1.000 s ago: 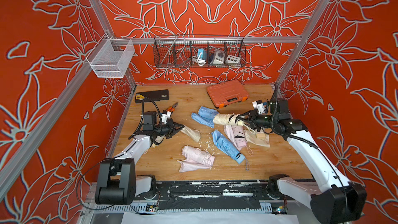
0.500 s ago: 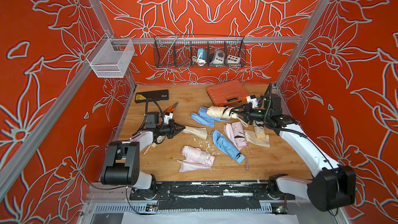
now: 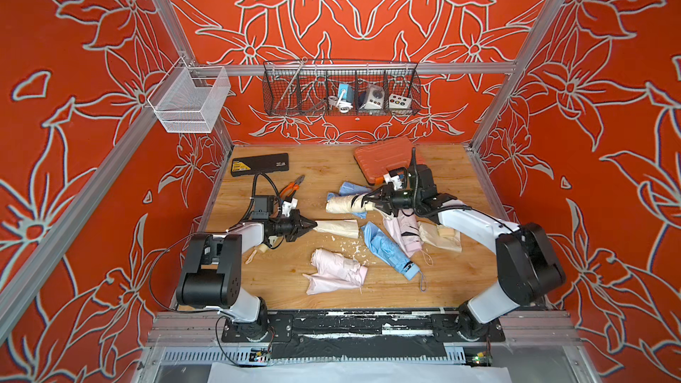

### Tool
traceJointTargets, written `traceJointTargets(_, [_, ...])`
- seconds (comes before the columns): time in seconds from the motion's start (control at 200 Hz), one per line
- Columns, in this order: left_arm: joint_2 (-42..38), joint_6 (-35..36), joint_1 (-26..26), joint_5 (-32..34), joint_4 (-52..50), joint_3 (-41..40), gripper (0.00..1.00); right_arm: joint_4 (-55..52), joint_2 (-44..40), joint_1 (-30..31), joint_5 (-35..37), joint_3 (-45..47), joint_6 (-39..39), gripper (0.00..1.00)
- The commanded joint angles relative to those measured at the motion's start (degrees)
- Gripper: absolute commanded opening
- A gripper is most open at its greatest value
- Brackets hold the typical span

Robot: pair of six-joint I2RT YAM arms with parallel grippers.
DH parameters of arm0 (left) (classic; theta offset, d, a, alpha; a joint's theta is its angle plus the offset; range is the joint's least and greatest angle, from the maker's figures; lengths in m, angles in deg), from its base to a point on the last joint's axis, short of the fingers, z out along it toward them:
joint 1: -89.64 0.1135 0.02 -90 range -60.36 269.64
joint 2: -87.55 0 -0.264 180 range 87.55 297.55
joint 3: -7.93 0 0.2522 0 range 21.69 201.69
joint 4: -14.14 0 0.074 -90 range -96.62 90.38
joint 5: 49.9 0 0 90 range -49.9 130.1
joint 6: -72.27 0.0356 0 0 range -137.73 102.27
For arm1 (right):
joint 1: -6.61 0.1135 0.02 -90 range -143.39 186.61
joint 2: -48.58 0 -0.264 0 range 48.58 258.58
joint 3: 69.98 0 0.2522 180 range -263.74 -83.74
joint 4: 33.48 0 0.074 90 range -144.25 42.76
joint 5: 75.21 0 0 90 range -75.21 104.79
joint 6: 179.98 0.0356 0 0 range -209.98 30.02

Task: Take umbrellas out of sleeves
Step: Place the umbrella at the center of the board.

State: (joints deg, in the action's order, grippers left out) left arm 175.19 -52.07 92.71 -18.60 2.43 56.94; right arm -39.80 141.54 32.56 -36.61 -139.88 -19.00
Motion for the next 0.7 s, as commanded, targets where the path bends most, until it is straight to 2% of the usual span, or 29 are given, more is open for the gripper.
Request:
traceJointTargets(0.0, [0.99,3.65,0.74,0.2,-2.45,-0.52,0.0,8.42,3.02,1.39,-1.77,-2.14,1.35,0.0])
traceJointTargets(0.265, [1.18,8.08,2.92,0.43,-6.7,-1.01,0.0,16.95,10.9,2.69,-2.48,0.3,3.59,0.0])
traceJointTargets(0.696, [2.06,9.48,3.8,0.83,-8.26,-1.01,0.0,22.43,17.41,4.87,-2.13,2.65,3.76,0.0])
